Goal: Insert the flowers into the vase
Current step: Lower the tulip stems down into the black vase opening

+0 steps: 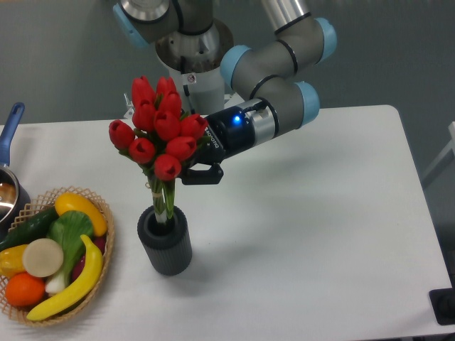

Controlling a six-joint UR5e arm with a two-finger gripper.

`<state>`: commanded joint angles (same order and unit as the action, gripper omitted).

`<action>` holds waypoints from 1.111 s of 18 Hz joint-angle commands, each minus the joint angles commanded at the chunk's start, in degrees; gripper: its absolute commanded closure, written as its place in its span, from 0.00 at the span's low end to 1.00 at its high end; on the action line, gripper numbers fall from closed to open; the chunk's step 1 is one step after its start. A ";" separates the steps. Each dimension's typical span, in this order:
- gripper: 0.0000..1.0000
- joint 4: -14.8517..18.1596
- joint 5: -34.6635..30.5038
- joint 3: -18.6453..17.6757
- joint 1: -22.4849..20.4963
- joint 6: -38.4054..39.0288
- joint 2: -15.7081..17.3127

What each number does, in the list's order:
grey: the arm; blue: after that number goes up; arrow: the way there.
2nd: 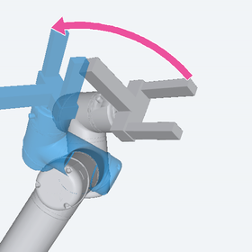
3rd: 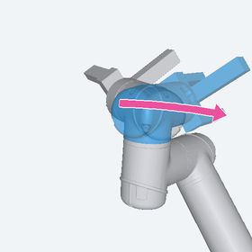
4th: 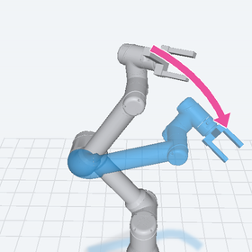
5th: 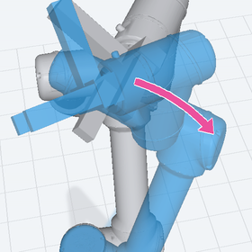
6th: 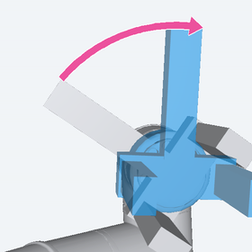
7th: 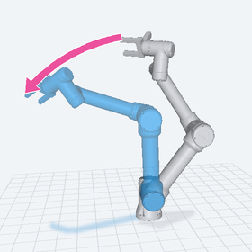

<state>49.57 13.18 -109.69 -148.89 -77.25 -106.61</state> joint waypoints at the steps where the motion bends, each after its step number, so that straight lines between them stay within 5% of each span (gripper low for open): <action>1: 0.61 0.00 -0.09 -0.17 0.00 0.00 -0.44; 20: 0.62 -0.18 -0.88 -2.29 0.18 -6.06 -7.65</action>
<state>49.39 12.31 -111.97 -148.71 -83.31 -114.25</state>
